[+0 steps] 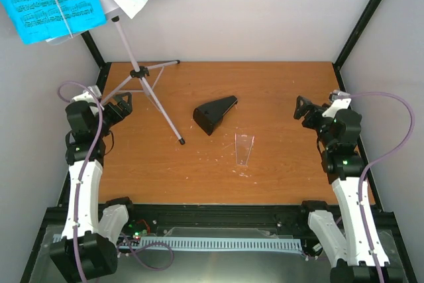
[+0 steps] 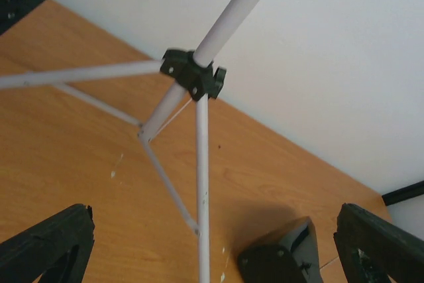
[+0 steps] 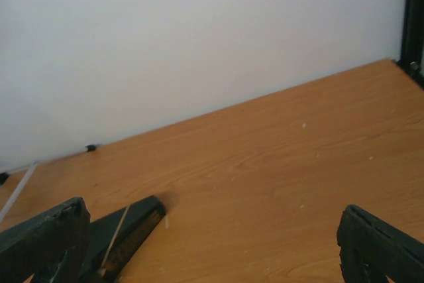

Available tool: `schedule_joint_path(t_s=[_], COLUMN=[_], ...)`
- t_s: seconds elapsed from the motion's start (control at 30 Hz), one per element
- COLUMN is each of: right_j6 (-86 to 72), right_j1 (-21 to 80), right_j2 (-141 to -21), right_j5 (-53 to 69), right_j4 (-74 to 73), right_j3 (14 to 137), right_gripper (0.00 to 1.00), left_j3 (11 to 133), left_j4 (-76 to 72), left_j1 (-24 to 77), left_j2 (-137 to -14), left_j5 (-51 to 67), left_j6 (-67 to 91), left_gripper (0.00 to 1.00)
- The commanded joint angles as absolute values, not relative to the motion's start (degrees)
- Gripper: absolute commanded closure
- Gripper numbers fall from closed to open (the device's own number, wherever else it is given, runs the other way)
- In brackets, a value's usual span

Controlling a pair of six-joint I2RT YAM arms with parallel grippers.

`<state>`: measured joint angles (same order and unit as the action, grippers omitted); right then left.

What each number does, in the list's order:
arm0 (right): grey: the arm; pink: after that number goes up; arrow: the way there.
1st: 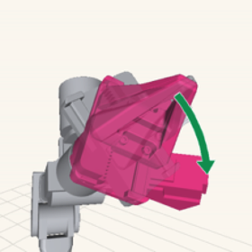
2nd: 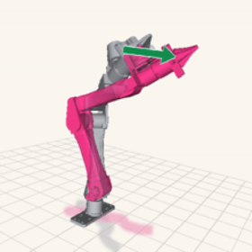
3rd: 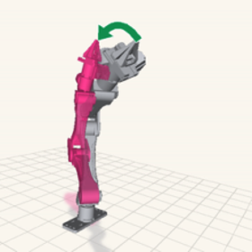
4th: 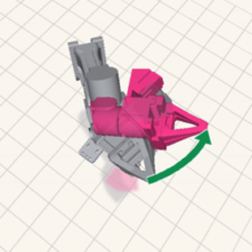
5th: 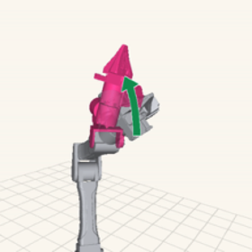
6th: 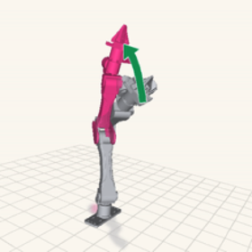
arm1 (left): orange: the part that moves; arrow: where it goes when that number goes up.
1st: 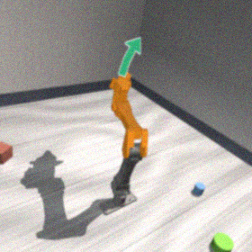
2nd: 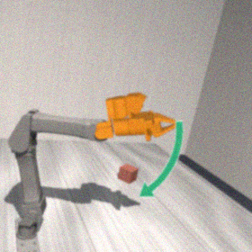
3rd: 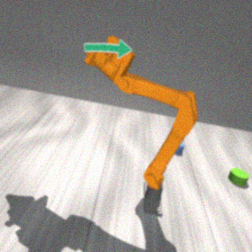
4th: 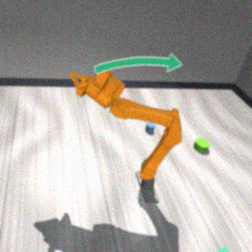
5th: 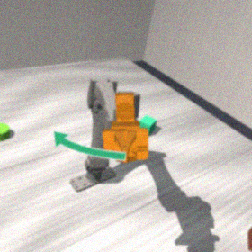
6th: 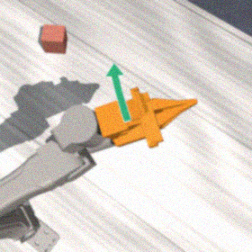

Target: Pack up the instrument practice props

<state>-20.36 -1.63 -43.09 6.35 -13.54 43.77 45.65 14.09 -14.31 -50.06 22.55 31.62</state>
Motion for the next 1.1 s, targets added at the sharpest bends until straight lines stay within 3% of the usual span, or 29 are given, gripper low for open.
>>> schedule_joint_path(t_s=[0.0, 0.27, 0.47, 0.6, 1.07], right_j6=[-22.4, -22.0, -20.3, -19.6, -20.3], right_j1=[-1.8, -1.7, -1.8, -1.8, -1.7], right_j2=[-39.0, -39.0, -39.6, -39.6, -41.3], right_j5=[14.2, 22.4, 27.6, 32.3, 35.6], right_j4=[-19.5, -26.8, -29.7, -31.0, -30.4], right_j3=[42.4, 44.8, 45.8, 44.5, 40.1], right_gripper=[0.0, 0.0, 0.0, 0.0, 0.0], left_j3=[45.3, 46.1, 43.7, 46.2, 64.3], left_j4=[20.6, 27.9, 22.6, 24.7, 25.8], left_j1=[-14.3, -14.3, -14.2, -13.3, 19.2], left_j2=[-48.6, -48.3, -45.6, -50.8, -77.4], left_j5=[24.4, 29.5, 40.8, 45.1, 26.8], left_j6=[31.0, 28.4, 26.4, 22.8, 14.0], left_gripper=[0.0, 0.01, 0.01, 0.01, 0.12])
